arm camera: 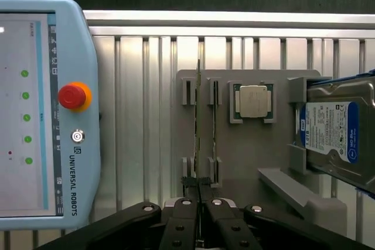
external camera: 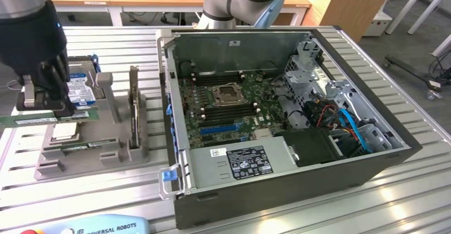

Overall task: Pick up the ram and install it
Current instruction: 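Pick up the ram and move it above insertion slot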

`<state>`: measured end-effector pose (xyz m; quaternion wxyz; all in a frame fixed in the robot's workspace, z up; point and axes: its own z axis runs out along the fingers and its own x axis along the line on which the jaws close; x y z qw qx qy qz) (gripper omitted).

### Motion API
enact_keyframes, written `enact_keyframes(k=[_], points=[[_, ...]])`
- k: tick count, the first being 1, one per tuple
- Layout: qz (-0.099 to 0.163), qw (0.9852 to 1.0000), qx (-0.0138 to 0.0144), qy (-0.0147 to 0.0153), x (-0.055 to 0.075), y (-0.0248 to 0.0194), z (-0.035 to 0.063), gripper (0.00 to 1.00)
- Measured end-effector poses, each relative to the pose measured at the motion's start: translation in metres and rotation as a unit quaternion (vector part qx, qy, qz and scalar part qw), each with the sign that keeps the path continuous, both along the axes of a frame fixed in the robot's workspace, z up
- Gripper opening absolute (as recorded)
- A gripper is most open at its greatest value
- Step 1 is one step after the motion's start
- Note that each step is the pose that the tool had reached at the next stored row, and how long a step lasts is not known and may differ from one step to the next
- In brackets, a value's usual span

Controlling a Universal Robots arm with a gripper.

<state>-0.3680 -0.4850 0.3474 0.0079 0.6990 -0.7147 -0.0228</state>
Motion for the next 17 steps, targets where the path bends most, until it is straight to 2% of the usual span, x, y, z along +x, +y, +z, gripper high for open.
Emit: enact_keyframes(k=[10,17], points=[[0.000,1.0000,0.0000,0.0000,0.000,0.0000,0.0358,0.12],[0.000,1.0000,0.0000,0.0000,0.000,0.0000,0.0536,0.12]])
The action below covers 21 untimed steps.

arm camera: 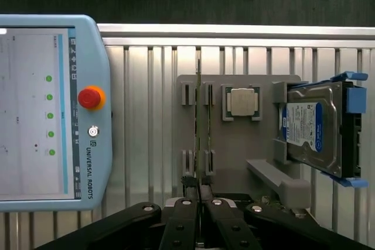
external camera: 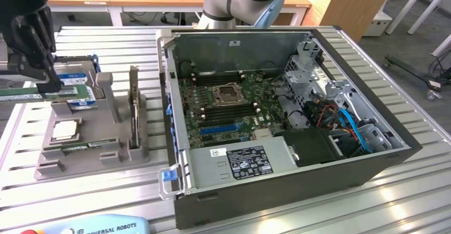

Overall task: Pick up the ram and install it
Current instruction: 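Pick up the ram and move it above insertion slot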

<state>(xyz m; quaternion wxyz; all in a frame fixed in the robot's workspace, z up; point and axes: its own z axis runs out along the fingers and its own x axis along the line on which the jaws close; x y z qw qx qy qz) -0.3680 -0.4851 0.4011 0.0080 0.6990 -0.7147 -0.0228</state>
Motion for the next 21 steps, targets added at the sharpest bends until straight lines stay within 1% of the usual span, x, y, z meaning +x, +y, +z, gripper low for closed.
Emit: enact_keyframes(k=[3,6,16,19,21], points=[[0.000,1.0000,0.0000,0.0000,0.000,0.0000,0.0071,0.12],[0.000,1.0000,0.0001,0.0000,0.000,0.0000,0.0117,0.12],[0.002,1.0000,0.0000,0.0000,0.002,0.0000,0.0122,0.12],[0.004,1.0000,0.0000,0.0000,0.006,0.0000,0.0122,0.12],[0.004,1.0000,0.0000,0.0001,0.010,0.0000,0.0122,0.12]])
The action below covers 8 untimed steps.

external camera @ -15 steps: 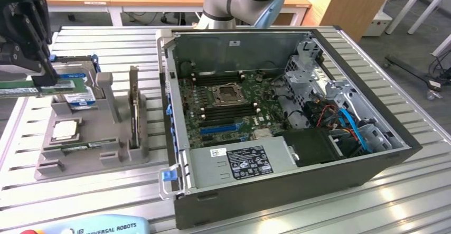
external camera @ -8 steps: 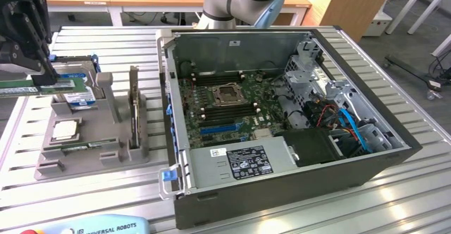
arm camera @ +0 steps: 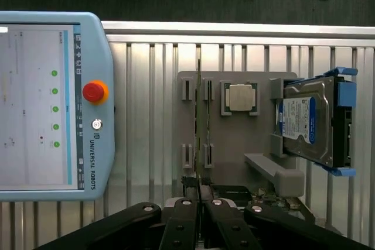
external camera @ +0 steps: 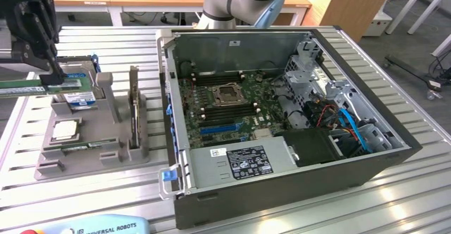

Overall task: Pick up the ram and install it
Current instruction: 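Pick up the ram and move it above insertion slot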

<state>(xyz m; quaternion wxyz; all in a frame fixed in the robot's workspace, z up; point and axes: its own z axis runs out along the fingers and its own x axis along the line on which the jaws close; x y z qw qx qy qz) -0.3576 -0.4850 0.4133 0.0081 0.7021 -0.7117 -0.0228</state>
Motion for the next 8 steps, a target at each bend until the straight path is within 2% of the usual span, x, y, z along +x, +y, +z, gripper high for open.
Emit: enact_keyframes(k=[8], points=[[0.002,1.0000,0.0000,0.0003,0.023,0.0000,0.0000,0.12]])
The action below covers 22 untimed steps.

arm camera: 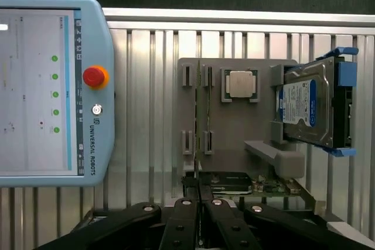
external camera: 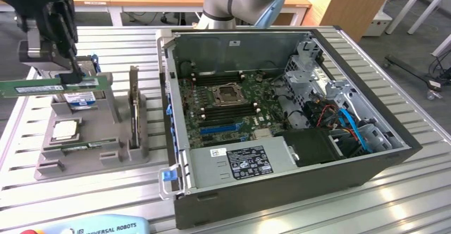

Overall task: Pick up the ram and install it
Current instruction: 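Pick up the ram and move it above insertion slot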

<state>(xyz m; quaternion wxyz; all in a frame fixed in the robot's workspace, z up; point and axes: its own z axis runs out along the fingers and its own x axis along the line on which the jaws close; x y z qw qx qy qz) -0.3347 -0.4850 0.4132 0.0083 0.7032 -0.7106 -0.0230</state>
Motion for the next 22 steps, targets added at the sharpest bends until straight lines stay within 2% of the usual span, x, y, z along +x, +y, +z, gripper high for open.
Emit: enact_keyframes(k=[22], points=[[0.005,1.0000,0.0000,0.0007,0.072,-0.0001,0.0000,0.12]])
